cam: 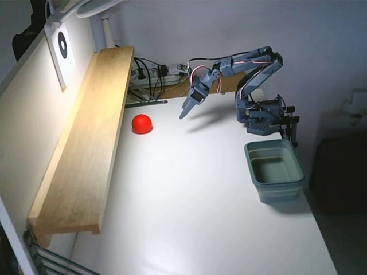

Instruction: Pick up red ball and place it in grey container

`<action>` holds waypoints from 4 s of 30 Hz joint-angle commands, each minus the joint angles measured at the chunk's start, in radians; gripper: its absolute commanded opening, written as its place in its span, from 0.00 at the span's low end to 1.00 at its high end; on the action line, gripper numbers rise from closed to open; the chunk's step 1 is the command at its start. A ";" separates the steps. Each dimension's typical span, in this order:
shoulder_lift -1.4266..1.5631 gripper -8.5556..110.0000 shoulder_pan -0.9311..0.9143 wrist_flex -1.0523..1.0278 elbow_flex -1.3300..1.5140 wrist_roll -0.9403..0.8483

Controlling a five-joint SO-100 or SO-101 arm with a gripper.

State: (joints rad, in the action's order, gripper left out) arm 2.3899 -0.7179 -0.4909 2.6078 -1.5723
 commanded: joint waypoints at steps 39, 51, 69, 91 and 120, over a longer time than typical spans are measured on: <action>-0.029 0.39 0.089 0.033 -0.005 0.002; -0.509 0.39 0.089 0.308 -0.211 0.002; -0.950 0.39 0.068 0.354 -0.605 0.002; -0.982 0.39 0.021 0.347 -0.644 0.002; -1.455 0.39 0.021 0.140 -1.324 0.002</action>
State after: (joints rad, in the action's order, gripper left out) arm 0.9158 -0.6719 -0.3436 1.3284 -1.5723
